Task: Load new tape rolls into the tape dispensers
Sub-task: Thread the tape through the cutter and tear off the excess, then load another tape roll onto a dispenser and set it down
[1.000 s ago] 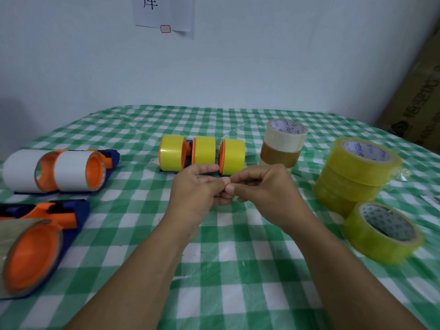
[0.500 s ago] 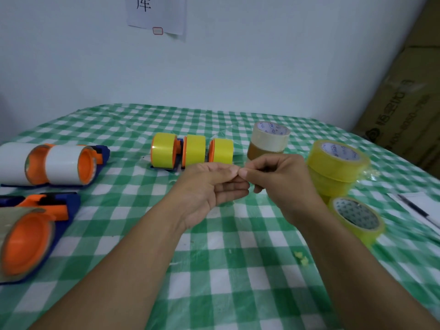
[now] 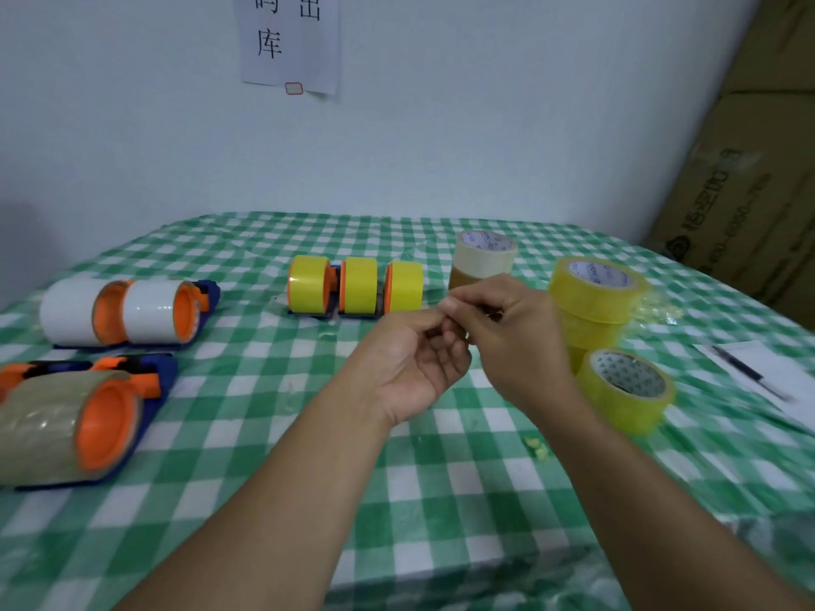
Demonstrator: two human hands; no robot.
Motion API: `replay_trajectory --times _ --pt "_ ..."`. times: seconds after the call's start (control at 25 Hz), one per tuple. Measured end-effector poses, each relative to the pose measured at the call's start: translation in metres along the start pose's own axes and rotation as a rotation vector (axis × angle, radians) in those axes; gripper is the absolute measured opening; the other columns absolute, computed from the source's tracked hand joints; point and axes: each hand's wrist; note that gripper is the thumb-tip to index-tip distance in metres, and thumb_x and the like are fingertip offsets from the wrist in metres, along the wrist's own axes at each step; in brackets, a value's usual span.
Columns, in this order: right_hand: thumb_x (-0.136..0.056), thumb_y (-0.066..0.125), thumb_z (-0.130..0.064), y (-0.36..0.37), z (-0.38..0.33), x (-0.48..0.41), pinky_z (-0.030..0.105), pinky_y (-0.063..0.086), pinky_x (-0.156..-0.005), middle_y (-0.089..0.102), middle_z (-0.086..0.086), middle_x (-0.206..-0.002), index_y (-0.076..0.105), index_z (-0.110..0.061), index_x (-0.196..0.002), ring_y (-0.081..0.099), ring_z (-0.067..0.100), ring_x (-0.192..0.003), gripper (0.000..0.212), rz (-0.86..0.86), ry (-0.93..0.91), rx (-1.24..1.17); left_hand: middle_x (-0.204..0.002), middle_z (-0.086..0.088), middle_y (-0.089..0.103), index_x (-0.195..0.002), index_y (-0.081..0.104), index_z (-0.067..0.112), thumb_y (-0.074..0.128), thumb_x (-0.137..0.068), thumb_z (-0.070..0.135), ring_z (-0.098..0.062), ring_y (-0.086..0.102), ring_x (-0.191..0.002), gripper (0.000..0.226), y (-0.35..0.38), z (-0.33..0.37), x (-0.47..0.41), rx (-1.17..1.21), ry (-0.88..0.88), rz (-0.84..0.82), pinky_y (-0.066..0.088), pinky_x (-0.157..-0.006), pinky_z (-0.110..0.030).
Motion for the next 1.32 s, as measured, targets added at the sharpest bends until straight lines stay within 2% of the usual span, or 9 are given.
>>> replay_trajectory --times 0.08,0.24,0.36,0.52,0.6,0.76,1.0,1.12,1.32 --pt "-0.089 0.075 -0.009 -0.001 0.004 0.005 0.026 0.055 -0.076 0.069 0.002 -0.090 0.080 -0.012 -0.092 0.068 0.011 -0.081 0.007 -0.047 -0.023 0.096 -0.058 -0.001 0.051 -0.080 0.062 0.006 0.055 -0.096 0.004 -0.006 0.049 -0.043 0.017 -0.001 -0.010 0.000 0.026 -0.002 0.078 0.047 -0.042 -0.015" --pt "-0.084 0.079 -0.006 -0.023 0.009 0.009 0.026 0.059 -0.061 0.071 0.003 -0.081 0.078 -0.005 -0.089 0.068 0.009 -0.060 0.005 -0.215 0.140 -0.033 -0.058 -0.001 0.049 -0.082 0.061 0.005 0.050 -0.093 0.001 -0.006 0.040 -0.046 0.016 -0.004 -0.030 0.006 -0.029 -0.090 0.138 0.036 -0.041 -0.014" --pt "-0.089 0.074 -0.008 -0.036 0.007 0.015 0.024 0.056 -0.056 0.070 0.001 -0.073 0.076 -0.004 -0.082 0.064 0.005 -0.055 0.008 -0.260 0.159 0.043 -0.060 -0.005 0.058 -0.085 0.065 0.001 0.052 -0.095 0.001 -0.008 0.048 -0.046 0.017 0.000 -0.039 0.008 -0.191 -0.077 0.158 0.045 -0.041 -0.017" --pt "-0.097 0.065 -0.025 -0.057 0.016 0.024 0.033 0.046 -0.057 0.056 -0.005 -0.062 0.059 -0.009 -0.069 0.049 0.010 -0.055 0.033 -0.457 0.173 0.531 -0.067 -0.007 0.066 -0.092 0.071 -0.004 0.057 -0.095 0.005 -0.013 0.053 -0.053 0.018 -0.001 -0.044 0.012 -0.557 -0.004 0.193 0.052 -0.047 -0.025" --pt "-0.097 0.066 -0.023 -0.065 0.019 0.031 0.028 0.046 -0.058 0.058 -0.007 -0.065 0.061 -0.012 -0.070 0.053 0.005 -0.056 0.029 -0.532 0.218 0.652 -0.068 -0.007 0.065 -0.091 0.072 -0.004 0.059 -0.093 0.006 -0.015 0.053 -0.055 0.016 -0.003 -0.045 0.013 -0.612 0.040 0.245 0.053 -0.049 -0.027" --pt "-0.090 0.067 -0.001 -0.077 0.019 0.036 0.028 0.060 -0.063 0.072 -0.003 -0.079 0.076 -0.012 -0.084 0.067 0.009 -0.071 0.015 -0.558 0.312 0.621 -0.073 -0.007 0.063 -0.089 0.069 0.001 0.063 -0.091 0.008 -0.016 0.055 -0.056 0.009 -0.007 -0.048 0.015 -0.697 0.053 0.285 0.054 -0.051 -0.028" --pt "-0.093 0.068 -0.014 -0.079 0.016 0.035 0.032 0.057 -0.074 0.076 0.007 -0.095 0.072 -0.012 -0.075 0.069 0.020 -0.087 0.019 -0.664 0.349 0.721 -0.086 -0.008 0.062 -0.096 0.064 0.006 0.063 -0.092 0.011 -0.016 0.056 -0.061 0.006 -0.011 -0.048 0.021 -0.712 0.059 0.335 0.052 -0.049 -0.027" --pt "-0.097 0.064 -0.018 -0.077 0.014 0.030 0.039 0.058 -0.077 0.075 0.014 -0.093 0.066 -0.003 -0.069 0.069 0.027 -0.084 0.032 -0.650 0.366 0.731 -0.087 -0.009 0.063 -0.098 0.064 0.006 0.064 -0.091 0.011 -0.017 0.057 -0.061 0.009 -0.012 -0.042 0.024 -0.697 0.068 0.345 0.052 -0.050 -0.028" --pt "-0.096 0.067 -0.024 -0.056 -0.004 0.018 0.035 0.045 -0.060 0.064 0.016 -0.070 0.056 0.001 -0.065 0.052 0.026 -0.061 0.041 -0.605 0.345 0.687 -0.086 -0.008 0.064 -0.099 0.065 0.006 0.063 -0.092 0.012 -0.018 0.057 -0.063 0.010 -0.016 -0.027 0.033 -0.701 0.095 0.376 0.052 -0.051 -0.028"
Point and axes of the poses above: each hand's wrist, its own x-axis away from the middle knuckle, its own y-axis out of the palm, z = x × y
